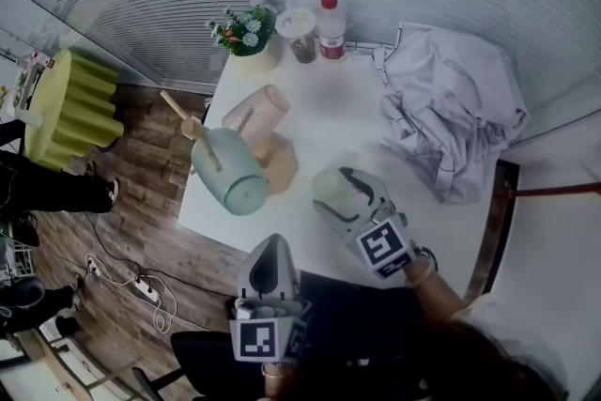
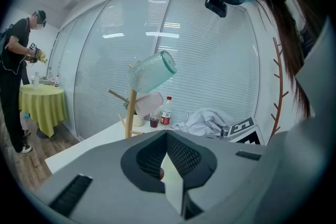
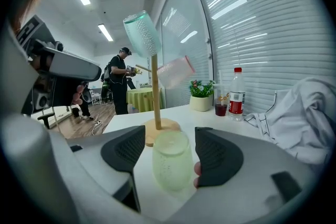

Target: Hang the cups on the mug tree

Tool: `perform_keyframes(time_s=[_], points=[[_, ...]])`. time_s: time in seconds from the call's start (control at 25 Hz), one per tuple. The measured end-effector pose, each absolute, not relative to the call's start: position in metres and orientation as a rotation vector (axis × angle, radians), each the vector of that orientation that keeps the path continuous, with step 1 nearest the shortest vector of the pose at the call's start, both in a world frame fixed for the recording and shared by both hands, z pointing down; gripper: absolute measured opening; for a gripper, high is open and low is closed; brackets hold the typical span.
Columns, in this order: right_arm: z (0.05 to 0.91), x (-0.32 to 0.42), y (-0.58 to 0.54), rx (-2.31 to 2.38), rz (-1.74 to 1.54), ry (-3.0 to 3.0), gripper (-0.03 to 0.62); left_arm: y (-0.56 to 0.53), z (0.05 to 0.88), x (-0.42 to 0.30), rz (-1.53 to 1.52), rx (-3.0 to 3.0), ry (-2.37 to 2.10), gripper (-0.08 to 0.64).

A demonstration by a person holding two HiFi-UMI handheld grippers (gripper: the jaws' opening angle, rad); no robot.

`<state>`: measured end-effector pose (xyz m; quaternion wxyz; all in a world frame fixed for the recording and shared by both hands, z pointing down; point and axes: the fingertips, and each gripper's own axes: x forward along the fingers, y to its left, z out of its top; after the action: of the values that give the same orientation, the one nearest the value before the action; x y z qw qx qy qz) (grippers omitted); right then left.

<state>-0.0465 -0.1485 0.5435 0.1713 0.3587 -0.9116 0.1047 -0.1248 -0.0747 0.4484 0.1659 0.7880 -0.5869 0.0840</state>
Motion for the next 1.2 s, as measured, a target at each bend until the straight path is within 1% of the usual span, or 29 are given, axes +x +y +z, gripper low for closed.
perform_keyframes(time_s=[0.36, 0.92, 1.2], points=[[0.555, -0.047, -0.154, 1.007, 0.304, -2.544, 0.296, -0.081, 0.456, -0.124, 0.251, 2.233, -1.654, 0.003], [0.572, -0.055, -0.155, 0.992, 0.400, -2.549, 0.296, -0.087, 0.471, -0.125, 0.302, 2.211, -1.627, 0.003], [0.577, -0.053, -0.156, 0.962, 0.328, -2.498, 0.296, -0.087, 0.473, -0.125, 0.318, 2.207, -1.620, 0.003]])
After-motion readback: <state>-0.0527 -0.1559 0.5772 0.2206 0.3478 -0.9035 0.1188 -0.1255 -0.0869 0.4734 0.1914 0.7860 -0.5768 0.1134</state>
